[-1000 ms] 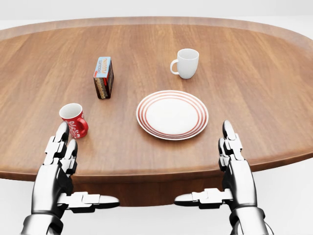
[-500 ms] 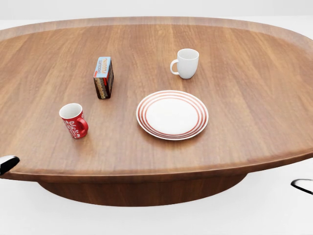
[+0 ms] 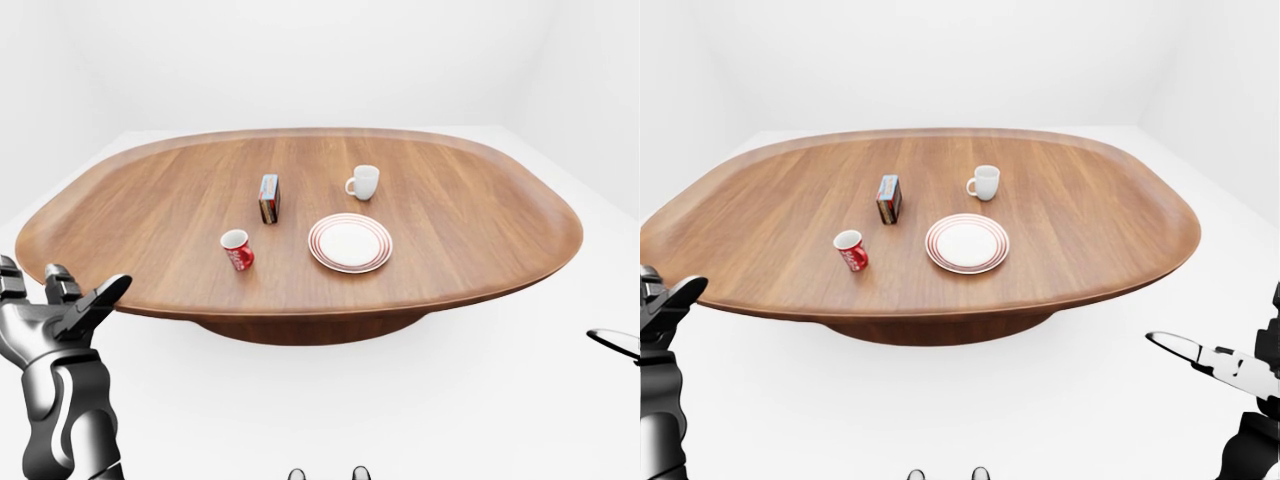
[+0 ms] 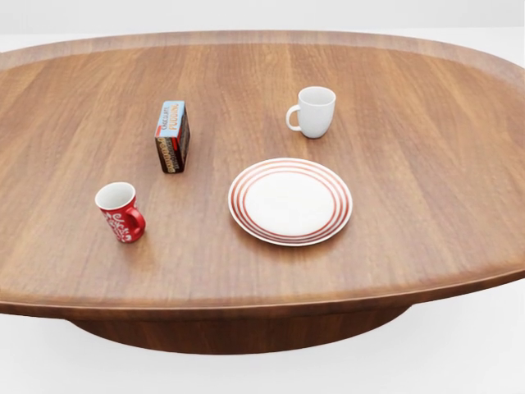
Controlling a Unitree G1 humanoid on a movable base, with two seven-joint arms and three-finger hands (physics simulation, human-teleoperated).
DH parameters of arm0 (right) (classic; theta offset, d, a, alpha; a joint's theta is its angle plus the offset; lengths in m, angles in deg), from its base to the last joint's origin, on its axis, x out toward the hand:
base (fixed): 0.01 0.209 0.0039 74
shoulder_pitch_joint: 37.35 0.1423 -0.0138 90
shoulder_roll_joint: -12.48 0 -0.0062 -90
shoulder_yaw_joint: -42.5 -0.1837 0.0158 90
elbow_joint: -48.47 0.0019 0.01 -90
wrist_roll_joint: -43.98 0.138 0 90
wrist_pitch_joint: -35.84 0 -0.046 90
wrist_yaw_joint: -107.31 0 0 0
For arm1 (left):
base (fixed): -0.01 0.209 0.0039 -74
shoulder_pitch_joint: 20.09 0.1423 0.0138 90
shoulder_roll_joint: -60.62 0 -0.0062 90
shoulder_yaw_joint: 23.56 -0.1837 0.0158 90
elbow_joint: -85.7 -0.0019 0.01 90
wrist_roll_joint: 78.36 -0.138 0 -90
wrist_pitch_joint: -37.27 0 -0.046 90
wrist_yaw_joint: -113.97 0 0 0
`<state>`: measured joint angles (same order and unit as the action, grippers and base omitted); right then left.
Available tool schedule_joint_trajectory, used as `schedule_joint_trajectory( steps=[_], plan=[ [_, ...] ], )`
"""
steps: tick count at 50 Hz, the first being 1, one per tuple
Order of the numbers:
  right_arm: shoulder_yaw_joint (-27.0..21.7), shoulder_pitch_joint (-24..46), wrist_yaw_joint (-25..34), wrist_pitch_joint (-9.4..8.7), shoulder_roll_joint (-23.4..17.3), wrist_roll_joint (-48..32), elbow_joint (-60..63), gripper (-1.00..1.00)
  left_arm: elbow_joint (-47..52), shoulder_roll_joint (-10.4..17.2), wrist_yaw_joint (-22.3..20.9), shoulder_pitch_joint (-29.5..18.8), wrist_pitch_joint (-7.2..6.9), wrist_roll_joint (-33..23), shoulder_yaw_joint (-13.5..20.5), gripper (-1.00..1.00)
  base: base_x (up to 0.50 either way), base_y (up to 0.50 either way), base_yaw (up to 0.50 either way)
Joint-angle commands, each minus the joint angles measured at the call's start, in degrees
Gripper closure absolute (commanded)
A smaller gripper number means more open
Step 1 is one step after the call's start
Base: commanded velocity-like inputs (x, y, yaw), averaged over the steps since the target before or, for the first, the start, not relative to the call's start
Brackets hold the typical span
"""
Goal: Pick up the red mug and put it on the plate
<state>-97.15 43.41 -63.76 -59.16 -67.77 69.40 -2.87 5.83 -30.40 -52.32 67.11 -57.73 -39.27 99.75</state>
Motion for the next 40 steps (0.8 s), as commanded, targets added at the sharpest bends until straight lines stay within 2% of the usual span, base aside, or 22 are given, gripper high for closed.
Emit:
schedule_joint_trajectory(
  steps=[1, 26, 28, 30, 33, 35, 40],
  plan=[
    [-1.73, -0.57, 0.5, 0.0, 0.12, 1.02, -0.15, -1.0, 0.4, 0.53, 0.98, 0.18, 0.0, 1.75, 0.94, -1.0, 0.22, 0.0, 0.0],
    [-1.19, -0.76, 1.14, 0.0, 0.63, 0.22, -0.46, -1.0, 1.73, 0.49, 1.17, 0.5, 0.0, 2.26, 1.49, -1.0, 0.26, 0.0, 0.0],
    [-1.94, -0.27, -0.06, 0.0, -0.67, 1.38, 1.23, -1.0, 1.72, 0.47, 1.07, 0.5, 0.0, 2.23, 1.46, -1.0, 0.29, 0.0, 0.0],
    [-1.23, -0.69, 1.13, 0.0, 0.72, 0.16, -0.18, -1.0, 1.63, 0.5, 0.98, 0.51, 0.0, 2.28, 1.55, -1.0, 0.29, 0.0, 0.0],
    [-0.97, -0.73, 1.11, 0.0, 0.76, -0.02, -0.34, -1.0, 2.07, 0.58, 1.11, 0.68, 0.0, 2.56, 1.85, -1.0, 0.29, 0.0, 0.0],
    [-1.67, -0.32, 0.07, 0.0, -0.51, 1.04, 1.17, -1.0, 2.33, 0.64, 1.2, 0.75, 0.0, 2.77, 2.07, -1.0, 0.3, 0.0, 0.0],
    [-1.94, -0.18, 0.32, 0.0, -0.47, 0.99, 0.99, -1.0, 2.8, 0.57, 1.3, 0.89, 0.0, 2.83, 2.12, -1.0, 0.31, 0.0, 0.0]
  ],
)
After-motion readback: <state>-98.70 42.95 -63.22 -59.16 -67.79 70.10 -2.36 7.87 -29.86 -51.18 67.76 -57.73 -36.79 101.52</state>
